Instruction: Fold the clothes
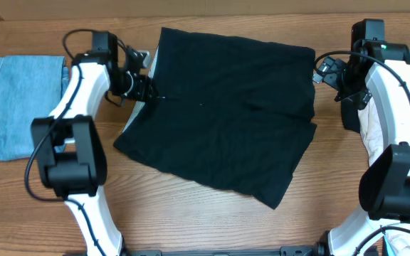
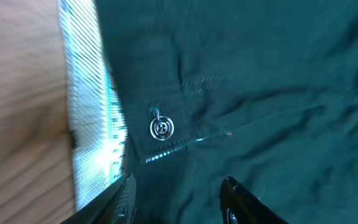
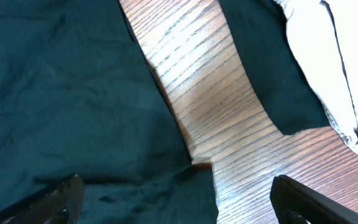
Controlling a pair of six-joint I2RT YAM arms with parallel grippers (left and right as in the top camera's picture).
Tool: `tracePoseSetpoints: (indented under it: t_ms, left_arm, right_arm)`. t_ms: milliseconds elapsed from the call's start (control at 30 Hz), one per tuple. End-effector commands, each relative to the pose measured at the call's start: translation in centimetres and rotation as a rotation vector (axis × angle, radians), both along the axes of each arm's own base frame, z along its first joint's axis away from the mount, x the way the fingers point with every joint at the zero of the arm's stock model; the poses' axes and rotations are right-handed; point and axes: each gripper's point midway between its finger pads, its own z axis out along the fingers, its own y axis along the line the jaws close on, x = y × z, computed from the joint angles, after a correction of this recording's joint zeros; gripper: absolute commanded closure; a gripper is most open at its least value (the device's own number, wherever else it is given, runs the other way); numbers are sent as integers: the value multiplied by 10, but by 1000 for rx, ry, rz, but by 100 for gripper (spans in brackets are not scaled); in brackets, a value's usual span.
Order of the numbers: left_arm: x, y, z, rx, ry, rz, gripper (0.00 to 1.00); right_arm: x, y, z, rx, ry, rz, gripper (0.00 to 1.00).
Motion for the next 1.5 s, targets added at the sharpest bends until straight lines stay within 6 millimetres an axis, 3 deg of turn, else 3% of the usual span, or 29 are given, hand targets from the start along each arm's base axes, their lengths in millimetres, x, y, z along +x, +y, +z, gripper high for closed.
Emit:
tracePoseSetpoints:
  t_ms: [0, 133, 400, 600, 700, 767, 867, 1033, 1133, 1167, 1200, 1233, 1367, 1467]
  left_arm:
    - [-2, -11, -32, -30, 32, -81, 49]
    - [-2, -5, -43, 4, 46, -74, 41]
    - [18, -3, -35, 21, -33, -70, 35]
    - [21, -11, -37, 21, -53, -87, 52]
    - [22, -15, -36, 5, -36, -49, 69]
    - [22, -14, -37, 11, -36, -47, 65]
    - [22, -13, -37, 17, -35, -45, 68]
    - [23, -13, -37, 8, -22, -12, 96]
    - [24, -13, -33, 8, -26, -12, 96]
    - [23, -13, -33, 8, -25, -11, 80]
    - [23, -12, -34, 16, -22, -10, 55]
    - [23, -8, -36, 41, -22, -3, 51]
    - [23, -5, -40, 58, -15, 0, 52]
    - [19, -12, -38, 15, -1, -11, 60]
  right_arm:
    - [4, -2, 10, -10, -29, 0, 0]
    - [4, -2, 10, -10, -29, 0, 0]
    - [4, -2, 10, -10, -29, 0, 0]
    - [4, -2, 10, -10, -29, 0, 0]
    - [4, -2, 10, -10, -29, 0, 0]
    - [4, -2, 10, -10, -29, 0, 0]
    - [4, -2, 10, -10, -29, 0, 0]
    - [4, -2, 10, -10, -29, 0, 0]
    - [4, -2, 10, -10, -29, 0, 0]
    - [4, -2, 10, -10, -29, 0, 0]
    - [4, -2, 10, -10, -29, 0, 0]
    - [4, -2, 10, -10, -29, 0, 0]
    - [4, -2, 10, -10, -29, 0, 0]
    - [4, -2, 10, -10, -29, 0, 0]
